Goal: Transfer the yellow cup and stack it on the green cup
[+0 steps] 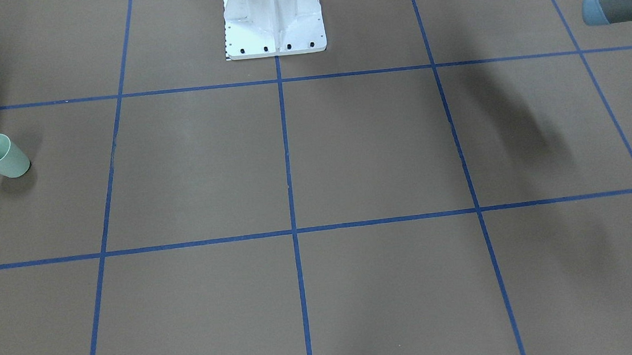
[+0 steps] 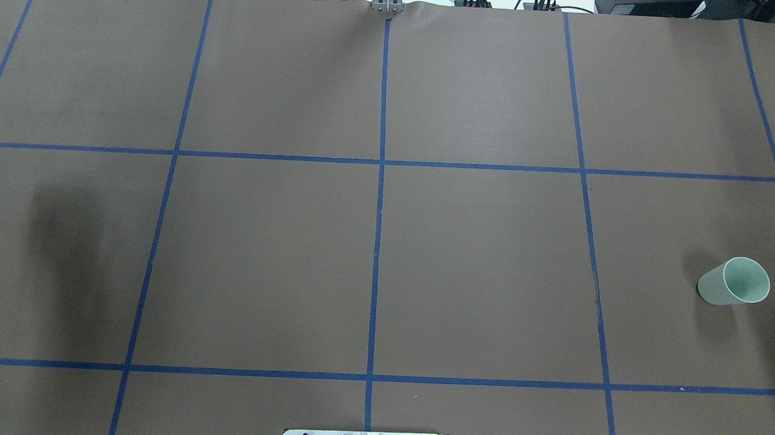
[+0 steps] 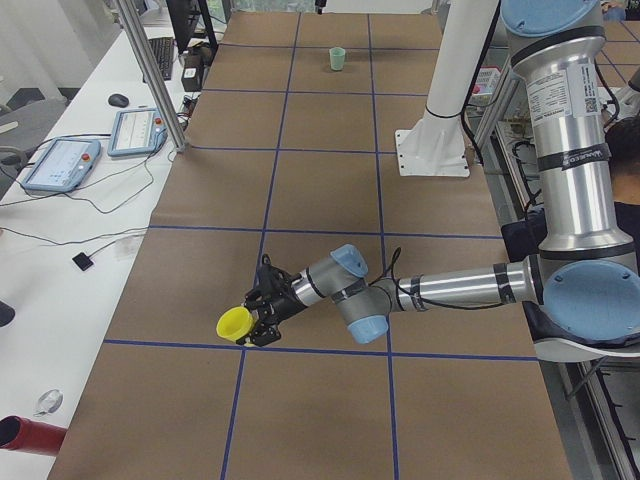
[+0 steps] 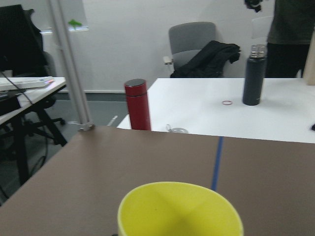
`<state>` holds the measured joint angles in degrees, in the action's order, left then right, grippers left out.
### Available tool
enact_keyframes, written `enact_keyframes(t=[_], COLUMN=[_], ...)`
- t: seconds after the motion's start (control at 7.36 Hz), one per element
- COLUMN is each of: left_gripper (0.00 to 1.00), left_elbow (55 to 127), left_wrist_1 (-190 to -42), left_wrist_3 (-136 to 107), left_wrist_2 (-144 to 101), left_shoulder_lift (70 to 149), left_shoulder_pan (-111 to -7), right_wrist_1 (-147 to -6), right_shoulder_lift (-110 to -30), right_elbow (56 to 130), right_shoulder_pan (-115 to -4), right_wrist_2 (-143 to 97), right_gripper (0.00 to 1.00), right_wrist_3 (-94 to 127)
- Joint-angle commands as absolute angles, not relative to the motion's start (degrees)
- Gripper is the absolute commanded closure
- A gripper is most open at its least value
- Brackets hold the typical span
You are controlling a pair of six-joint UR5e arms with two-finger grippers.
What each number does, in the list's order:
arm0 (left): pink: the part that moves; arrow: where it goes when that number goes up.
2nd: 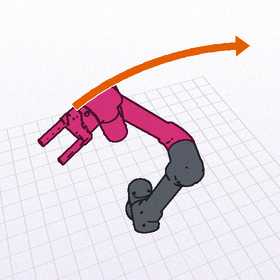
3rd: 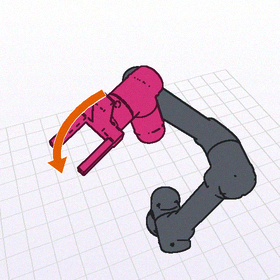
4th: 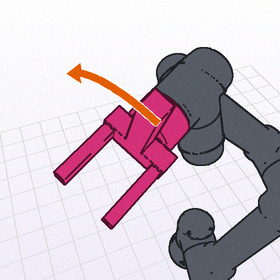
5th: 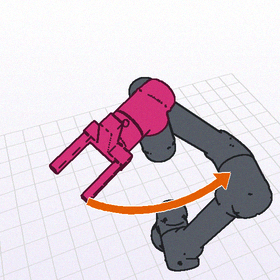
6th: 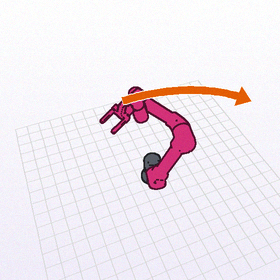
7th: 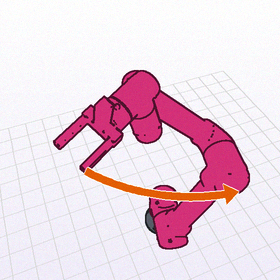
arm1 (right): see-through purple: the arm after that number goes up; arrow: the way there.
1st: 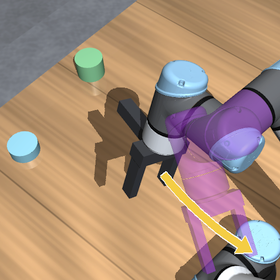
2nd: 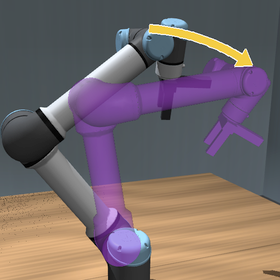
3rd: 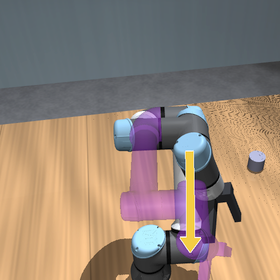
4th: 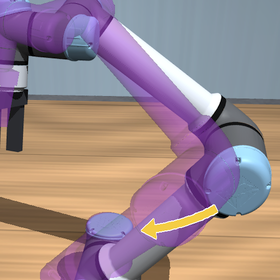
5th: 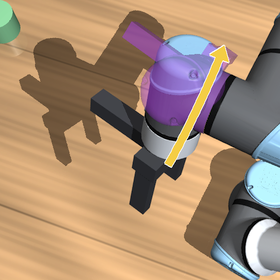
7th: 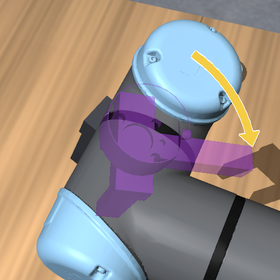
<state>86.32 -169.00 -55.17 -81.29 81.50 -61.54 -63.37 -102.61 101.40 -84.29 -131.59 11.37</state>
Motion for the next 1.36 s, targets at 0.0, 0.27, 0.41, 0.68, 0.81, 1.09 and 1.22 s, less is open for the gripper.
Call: enact_keyframes(t=[0.0,0.27,0.41,0.68,0.81,1.09,1.22], left_gripper=[1.0,1.0,1.0,1.0,1.0,1.0,1.0], left_elbow=[86.57,89.8,91.74,94.04,93.96,93.34,93.17], left_wrist_1=[-176.98,-181.74,-183.85,-184.57,-184.57,-183.96,-183.96], left_wrist_3=[-42.88,-38.85,-38.85,-38.76,-37.02,-22.81,-22.59], left_wrist_2=[-86.82,-93.03,-99.17,-113.83,-119.13,-127.14,-128.48], left_shoulder_lift=[84.63,85.25,85.43,89.61,92.61,96.23,99.11], left_shoulder_pan=[-61.52,-61.35,-61.35,-61.26,-61.0,-58.2,-54.36], right_wrist_1=[-63.37,-63.11,-63.11,-62.93,-63.02,-63.1,-63.45], right_shoulder_lift=[-102.57,-102.57,-102.57,-102.48,-102.48,-101.96,-100.65], right_elbow=[101.43,101.51,101.77,102.04,102.22,102.3,101.96], right_shoulder_pan=[-84.29,-84.29,-84.29,-84.29,-84.29,-84.29,-84.37], right_wrist_2=[-131.75,-132.1,-132.8,-133.15,-133.15,-137.34,-141.03], right_gripper=[0.0,0.0,0.0,0.0,0.0,0.0,0.0], right_wrist_3=[11.78,11.78,11.78,11.69,11.78,13.96,16.41])
